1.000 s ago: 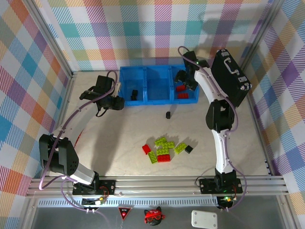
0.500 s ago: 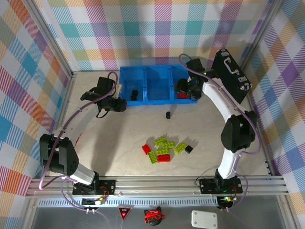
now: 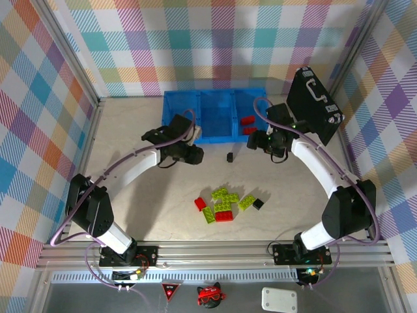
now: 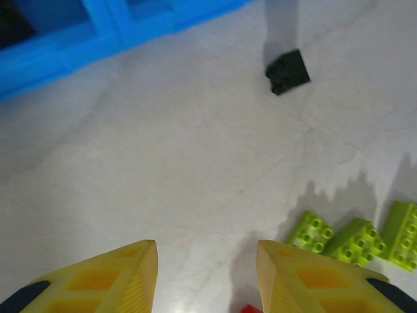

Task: Sort the legos into containers by color
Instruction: Pick up the lego from the middle-left of the table.

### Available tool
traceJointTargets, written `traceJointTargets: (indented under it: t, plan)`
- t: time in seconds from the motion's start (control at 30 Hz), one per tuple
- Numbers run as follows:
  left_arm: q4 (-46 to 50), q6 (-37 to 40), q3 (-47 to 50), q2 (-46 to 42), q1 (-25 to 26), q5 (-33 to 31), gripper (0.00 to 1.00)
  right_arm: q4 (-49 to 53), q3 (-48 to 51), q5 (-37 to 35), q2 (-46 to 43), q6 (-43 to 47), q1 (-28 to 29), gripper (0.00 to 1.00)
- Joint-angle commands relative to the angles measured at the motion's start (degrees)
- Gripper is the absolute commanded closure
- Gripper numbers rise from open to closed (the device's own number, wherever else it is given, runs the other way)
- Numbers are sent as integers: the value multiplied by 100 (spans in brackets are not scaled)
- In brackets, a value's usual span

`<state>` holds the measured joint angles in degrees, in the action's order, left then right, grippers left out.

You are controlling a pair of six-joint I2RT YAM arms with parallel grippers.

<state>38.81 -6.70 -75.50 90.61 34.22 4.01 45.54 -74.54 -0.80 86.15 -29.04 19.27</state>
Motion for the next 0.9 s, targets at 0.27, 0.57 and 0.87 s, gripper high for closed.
traceJointTargets:
  t: [0.27,0.57,0.87]
  plan:
    - [162,-1535,633,-112,1071,-764,56,-219,606,71,-243,213,-164,23]
    - [185,-2362,1036,-149,1712,-1061,55,-203,824,69,-357,240,-232,23]
    - [128,-2975,1631,-364,1861,-1137,56,-142,853,45,-459,282,-253,23]
